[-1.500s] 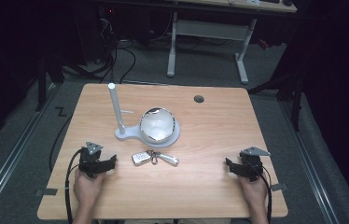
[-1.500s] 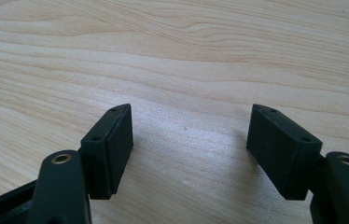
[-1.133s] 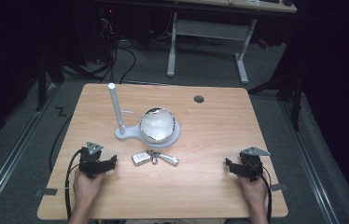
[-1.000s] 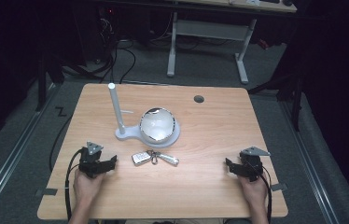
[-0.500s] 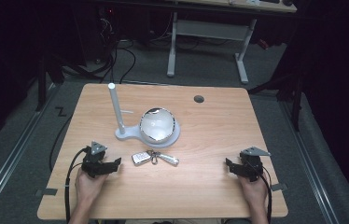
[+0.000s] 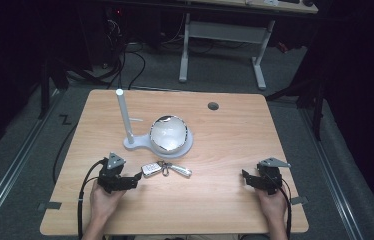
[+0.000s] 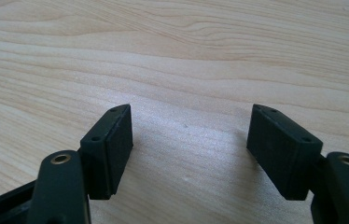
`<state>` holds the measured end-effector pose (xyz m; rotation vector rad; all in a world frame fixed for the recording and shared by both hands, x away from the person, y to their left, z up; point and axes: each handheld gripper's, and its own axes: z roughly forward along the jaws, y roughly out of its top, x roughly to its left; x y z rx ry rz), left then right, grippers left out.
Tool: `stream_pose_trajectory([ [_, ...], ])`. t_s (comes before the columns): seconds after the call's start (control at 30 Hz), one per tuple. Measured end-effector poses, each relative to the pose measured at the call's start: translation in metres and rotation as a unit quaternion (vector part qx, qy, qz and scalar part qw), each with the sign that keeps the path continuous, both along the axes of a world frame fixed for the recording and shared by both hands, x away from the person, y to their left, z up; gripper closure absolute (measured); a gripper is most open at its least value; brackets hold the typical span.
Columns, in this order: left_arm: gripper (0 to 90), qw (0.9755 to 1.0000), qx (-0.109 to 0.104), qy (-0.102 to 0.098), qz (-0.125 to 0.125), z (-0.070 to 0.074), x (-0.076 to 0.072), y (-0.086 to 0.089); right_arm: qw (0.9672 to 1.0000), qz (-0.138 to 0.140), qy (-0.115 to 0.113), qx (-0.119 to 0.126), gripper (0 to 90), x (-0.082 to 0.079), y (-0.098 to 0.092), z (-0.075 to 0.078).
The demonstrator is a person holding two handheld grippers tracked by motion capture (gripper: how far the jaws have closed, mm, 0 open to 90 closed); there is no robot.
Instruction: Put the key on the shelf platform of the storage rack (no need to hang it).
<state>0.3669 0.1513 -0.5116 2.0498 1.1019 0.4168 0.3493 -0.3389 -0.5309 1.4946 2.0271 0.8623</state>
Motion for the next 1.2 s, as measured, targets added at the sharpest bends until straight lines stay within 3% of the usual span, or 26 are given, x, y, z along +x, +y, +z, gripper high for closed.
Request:
stream_pose_trajectory([
  [0.2,20.5,0.9994,0.021,-0.002,-0.027,-0.003,0.004,-0.020,1.0000,-0.001,0.000,0.000,31.7,0.000,0.000,0.000],
  [0.33,21.4,0.9992,0.019,-0.005,-0.035,-0.005,0.006,-0.027,1.0000,0.000,0.001,0.002,31.7,0.000,0.000,0.000],
  [0.57,23.2,0.9979,0.041,-0.005,-0.050,-0.008,0.018,-0.044,1.0000,0.000,0.001,0.001,31.7,-0.001,0.000,0.000],
  [0.87,30.2,0.9974,0.047,-0.001,-0.055,-0.015,0.025,-0.054,1.0000,-0.001,0.001,0.004,31.7,-0.001,-0.001,0.000],
  [1.0,35.5,0.9965,0.060,-0.001,-0.058,-0.016,0.023,-0.057,0.9998,0.000,0.002,0.019,31.7,-0.001,-0.004,0.000],
  [1.2,40.4,0.9965,0.059,0.000,-0.059,-0.016,0.021,-0.054,0.9998,-0.001,0.002,0.019,31.6,-0.001,-0.004,0.000],
])
